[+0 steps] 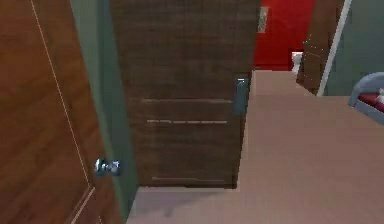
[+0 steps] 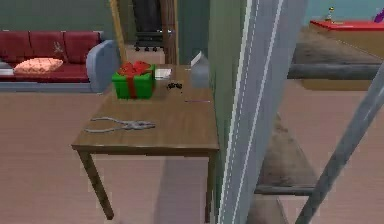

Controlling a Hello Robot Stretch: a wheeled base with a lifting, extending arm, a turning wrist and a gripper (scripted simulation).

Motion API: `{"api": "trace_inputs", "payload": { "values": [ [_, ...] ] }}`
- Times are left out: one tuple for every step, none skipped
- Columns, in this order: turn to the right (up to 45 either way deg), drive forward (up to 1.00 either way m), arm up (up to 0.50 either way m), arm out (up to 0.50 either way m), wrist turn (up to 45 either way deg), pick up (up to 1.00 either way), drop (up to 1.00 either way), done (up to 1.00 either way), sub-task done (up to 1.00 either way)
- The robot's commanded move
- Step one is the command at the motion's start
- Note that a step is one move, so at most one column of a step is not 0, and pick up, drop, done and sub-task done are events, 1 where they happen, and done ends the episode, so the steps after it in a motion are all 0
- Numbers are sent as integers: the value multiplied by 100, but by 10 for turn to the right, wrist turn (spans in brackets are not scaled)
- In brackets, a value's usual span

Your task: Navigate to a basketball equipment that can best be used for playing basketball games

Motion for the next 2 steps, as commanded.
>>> {"api": "trace_inputs", "payload": {
  "values": [
    [390,0,0,0,0,0,0,0,0],
    [0,95,0,0,0,0,0,0,0]
  ]
}}
